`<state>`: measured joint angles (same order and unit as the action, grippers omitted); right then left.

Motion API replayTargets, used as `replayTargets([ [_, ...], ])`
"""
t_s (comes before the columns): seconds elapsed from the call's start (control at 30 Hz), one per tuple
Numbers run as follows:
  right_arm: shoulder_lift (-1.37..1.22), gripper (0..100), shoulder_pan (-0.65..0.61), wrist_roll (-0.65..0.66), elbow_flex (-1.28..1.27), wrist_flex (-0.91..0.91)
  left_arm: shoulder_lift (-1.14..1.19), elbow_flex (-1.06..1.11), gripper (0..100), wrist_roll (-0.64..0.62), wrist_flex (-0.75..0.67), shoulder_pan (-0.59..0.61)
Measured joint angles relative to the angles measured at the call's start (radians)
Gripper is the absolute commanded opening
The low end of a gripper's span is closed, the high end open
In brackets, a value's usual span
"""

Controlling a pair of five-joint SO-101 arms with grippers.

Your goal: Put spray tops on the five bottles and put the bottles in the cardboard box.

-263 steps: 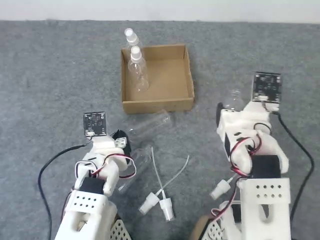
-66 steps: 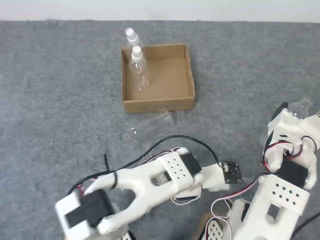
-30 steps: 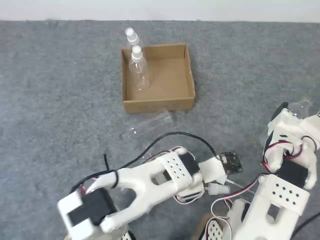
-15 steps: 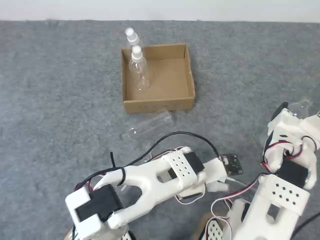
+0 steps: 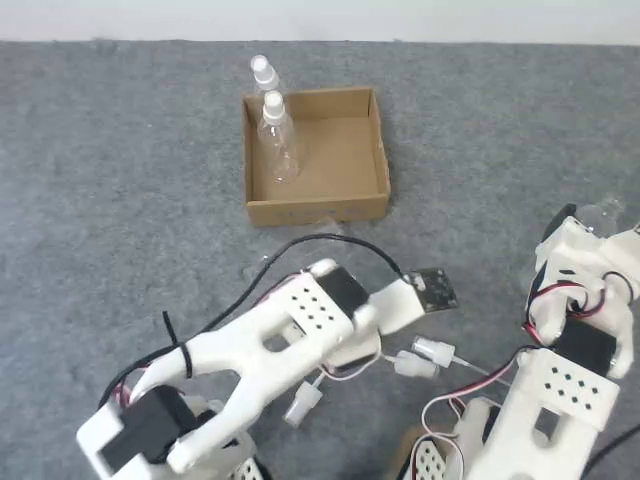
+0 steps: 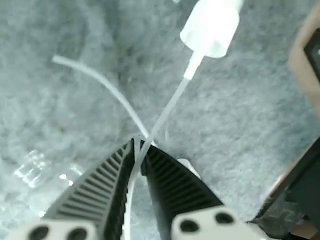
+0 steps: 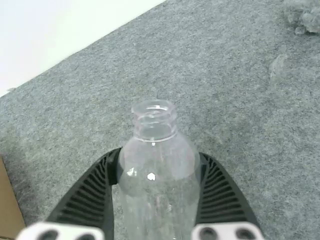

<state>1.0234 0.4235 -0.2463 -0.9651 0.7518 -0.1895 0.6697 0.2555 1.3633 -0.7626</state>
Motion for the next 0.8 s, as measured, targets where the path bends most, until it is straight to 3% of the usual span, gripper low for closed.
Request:
replayTargets([
  [0.57,0.000,3.8,0.000,0.000,0.000,0.000,0.000,0.000,2,0.150,0.081,0.288],
  [0.8,0.000,3.8,0.000,0.002,0.000,0.000,0.000,-0.057,19,0.150,0.101,0.296],
])
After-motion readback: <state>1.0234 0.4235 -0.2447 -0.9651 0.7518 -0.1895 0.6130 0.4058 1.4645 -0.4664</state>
